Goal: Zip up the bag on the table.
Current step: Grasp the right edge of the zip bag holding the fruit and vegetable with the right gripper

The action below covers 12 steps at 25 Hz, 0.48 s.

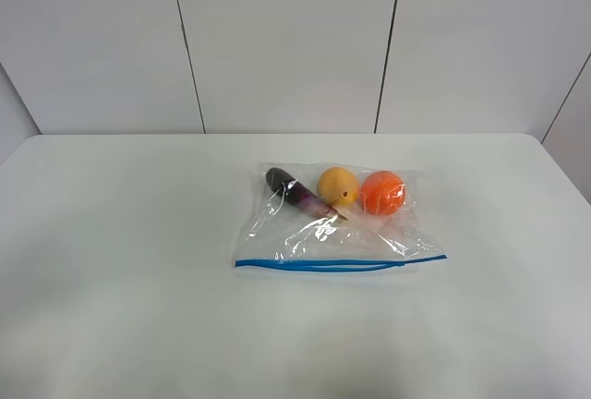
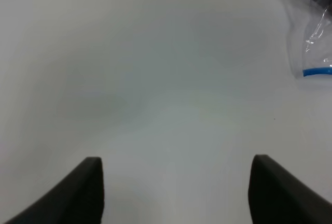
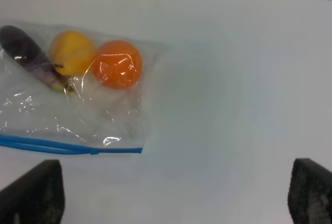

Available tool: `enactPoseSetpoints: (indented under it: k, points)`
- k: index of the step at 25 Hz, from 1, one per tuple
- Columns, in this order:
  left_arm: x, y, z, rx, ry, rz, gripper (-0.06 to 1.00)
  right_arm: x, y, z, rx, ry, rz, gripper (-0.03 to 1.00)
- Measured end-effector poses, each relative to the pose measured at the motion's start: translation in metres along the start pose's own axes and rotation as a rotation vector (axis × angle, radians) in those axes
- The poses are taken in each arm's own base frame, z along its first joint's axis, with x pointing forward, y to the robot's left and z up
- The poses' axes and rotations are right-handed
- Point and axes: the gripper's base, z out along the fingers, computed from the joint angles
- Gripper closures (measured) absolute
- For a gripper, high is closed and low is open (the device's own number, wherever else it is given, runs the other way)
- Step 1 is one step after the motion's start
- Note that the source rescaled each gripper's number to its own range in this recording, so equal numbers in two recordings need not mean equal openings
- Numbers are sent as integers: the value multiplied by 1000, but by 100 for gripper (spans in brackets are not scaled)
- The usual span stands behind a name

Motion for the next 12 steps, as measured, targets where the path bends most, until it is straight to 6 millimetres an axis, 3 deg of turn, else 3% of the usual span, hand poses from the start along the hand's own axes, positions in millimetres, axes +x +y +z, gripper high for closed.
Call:
enactPoseSetpoints:
  k: [5, 12]
  points:
    - [0, 0, 0, 0, 0, 9, -1, -14, -1, 44, 6, 94, 64, -3]
    - [0, 0, 0, 0, 0, 19, -1, -16, -1, 100, 14, 242, 116, 2]
